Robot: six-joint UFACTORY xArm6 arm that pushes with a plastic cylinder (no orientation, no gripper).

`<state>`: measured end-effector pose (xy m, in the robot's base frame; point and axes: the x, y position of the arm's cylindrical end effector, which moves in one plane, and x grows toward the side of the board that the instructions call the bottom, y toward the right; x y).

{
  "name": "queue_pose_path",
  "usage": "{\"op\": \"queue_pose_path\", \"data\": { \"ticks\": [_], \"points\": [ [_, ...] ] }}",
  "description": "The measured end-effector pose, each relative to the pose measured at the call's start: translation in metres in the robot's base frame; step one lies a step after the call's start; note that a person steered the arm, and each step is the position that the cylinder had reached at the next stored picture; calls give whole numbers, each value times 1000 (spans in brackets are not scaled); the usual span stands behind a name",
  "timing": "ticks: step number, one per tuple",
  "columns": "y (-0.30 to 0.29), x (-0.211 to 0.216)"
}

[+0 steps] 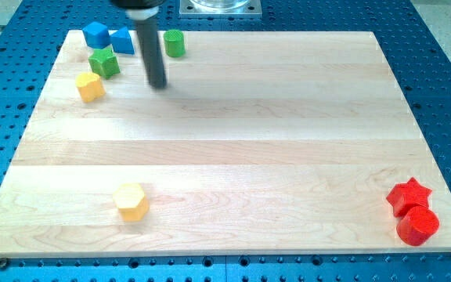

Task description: Slightly move the blue blocks to the left

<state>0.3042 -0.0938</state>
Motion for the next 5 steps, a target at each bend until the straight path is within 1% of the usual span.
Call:
{"op": "queue_pose_path", "data": {
  "ticks": [1,2,3,5],
  "points": [
    [69,-52],
    [75,-108],
    [42,-111],
    [-75,-112]
  ]
}}
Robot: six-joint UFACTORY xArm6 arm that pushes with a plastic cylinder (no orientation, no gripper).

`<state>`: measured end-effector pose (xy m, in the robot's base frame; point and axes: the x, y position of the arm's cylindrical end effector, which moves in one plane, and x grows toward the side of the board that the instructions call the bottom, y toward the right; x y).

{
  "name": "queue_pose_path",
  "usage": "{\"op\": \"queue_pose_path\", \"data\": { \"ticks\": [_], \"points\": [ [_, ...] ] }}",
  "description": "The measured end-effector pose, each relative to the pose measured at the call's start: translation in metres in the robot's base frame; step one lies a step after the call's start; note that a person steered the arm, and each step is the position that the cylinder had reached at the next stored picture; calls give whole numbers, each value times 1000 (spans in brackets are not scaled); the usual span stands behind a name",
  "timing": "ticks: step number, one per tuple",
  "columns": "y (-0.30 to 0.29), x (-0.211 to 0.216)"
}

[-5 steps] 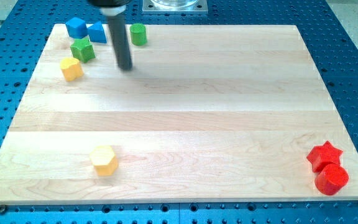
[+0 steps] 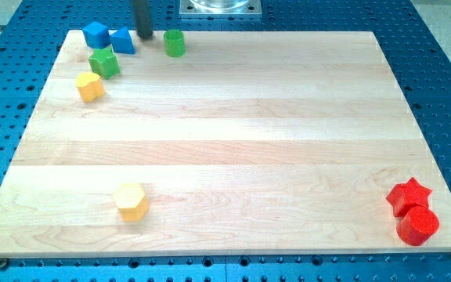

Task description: Slightly move the blue blocks to the left

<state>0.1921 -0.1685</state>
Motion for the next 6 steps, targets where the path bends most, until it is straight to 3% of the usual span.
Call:
{"op": "queue_pose_path", "data": {
  "ticks": [1,5,6],
  "points": [
    [-45,-1],
    [-136,0],
    [-136,0]
  ]
}}
